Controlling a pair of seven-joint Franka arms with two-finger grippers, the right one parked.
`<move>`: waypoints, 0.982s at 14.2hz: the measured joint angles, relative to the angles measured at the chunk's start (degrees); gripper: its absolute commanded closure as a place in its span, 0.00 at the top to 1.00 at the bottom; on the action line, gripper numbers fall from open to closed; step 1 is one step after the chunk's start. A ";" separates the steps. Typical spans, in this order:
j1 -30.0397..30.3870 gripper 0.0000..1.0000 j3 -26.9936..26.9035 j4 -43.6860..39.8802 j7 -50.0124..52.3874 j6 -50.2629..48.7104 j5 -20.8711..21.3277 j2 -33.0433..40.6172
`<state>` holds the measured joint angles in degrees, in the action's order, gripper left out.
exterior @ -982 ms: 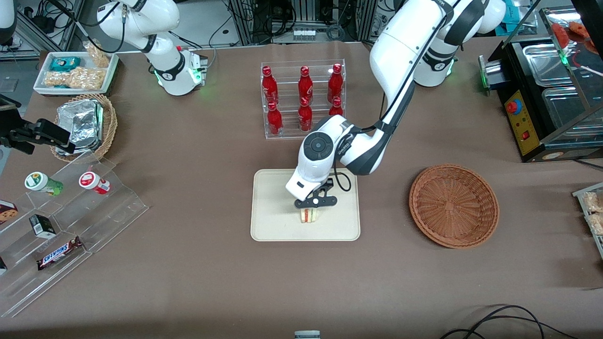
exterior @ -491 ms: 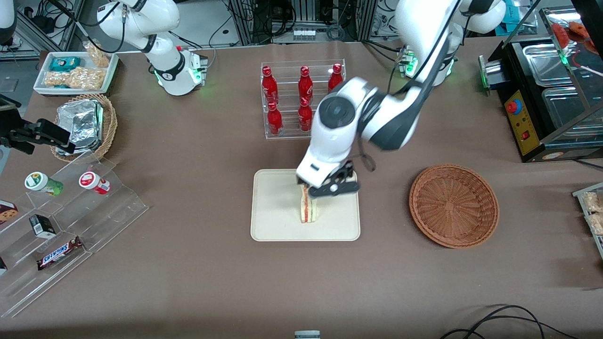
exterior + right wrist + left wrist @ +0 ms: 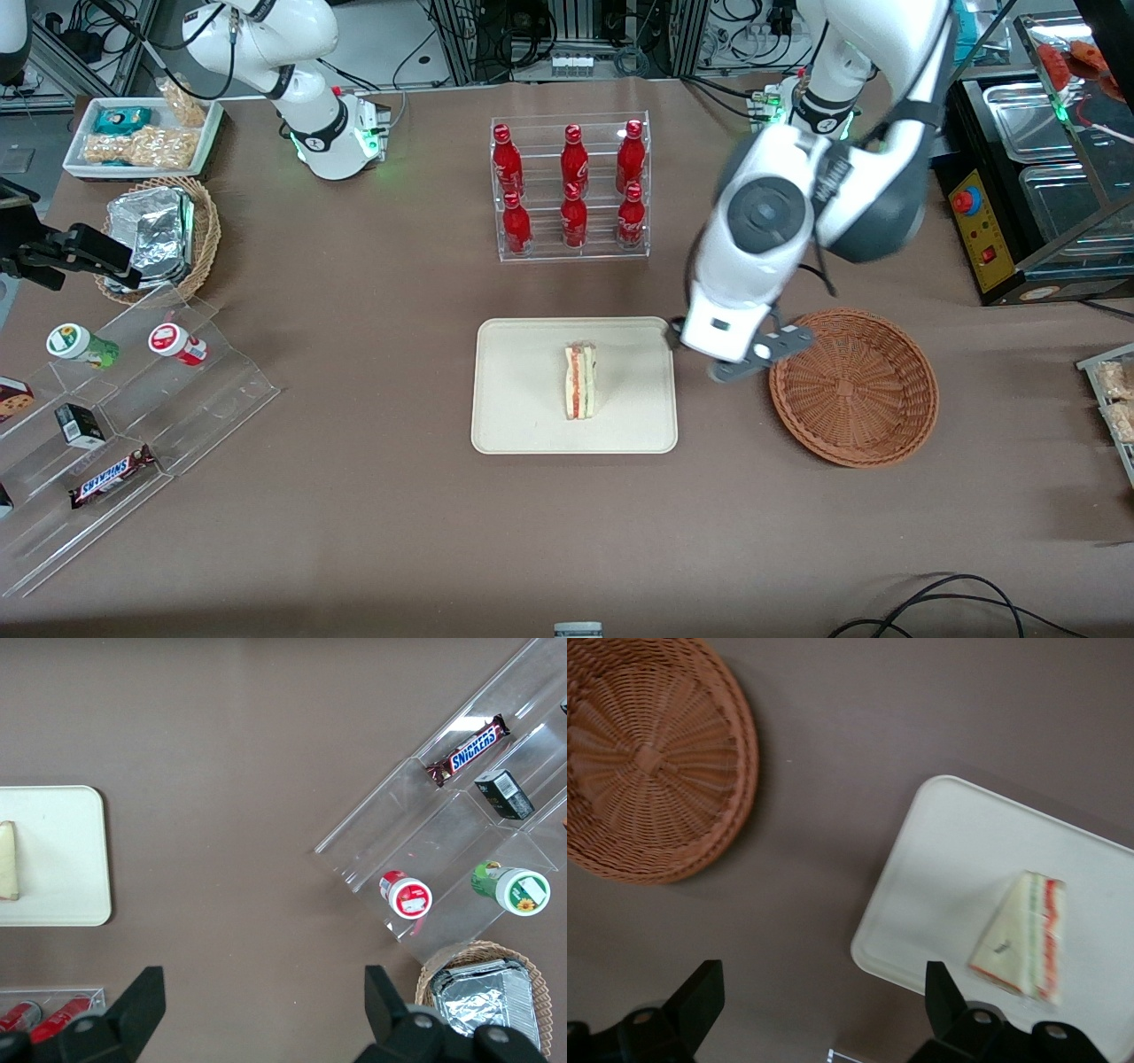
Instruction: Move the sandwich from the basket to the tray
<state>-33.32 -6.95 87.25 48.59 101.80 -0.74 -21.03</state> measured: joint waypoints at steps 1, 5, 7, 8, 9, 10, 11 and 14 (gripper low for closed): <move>1.38 1.00 -0.04 1.50 -1.33 0.01 0.00 0.66; 5.88 1.00 -0.25 8.37 -8.24 -0.10 0.15 6.03; 8.36 1.00 -0.37 12.50 -13.35 -0.27 0.21 10.24; 9.75 1.00 -0.41 14.45 -16.02 -0.57 0.23 12.47; 11.21 1.00 -0.43 16.25 -18.95 -1.51 0.25 14.77; 12.85 1.00 -0.29 17.71 -21.89 -2.95 0.26 16.93; 15.09 1.00 0.49 18.83 -25.06 -4.40 0.27 18.87; 25.50 1.00 8.57 20.40 -31.56 -5.76 0.28 22.43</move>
<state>-7.82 1.62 107.66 17.03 96.04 -0.46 1.40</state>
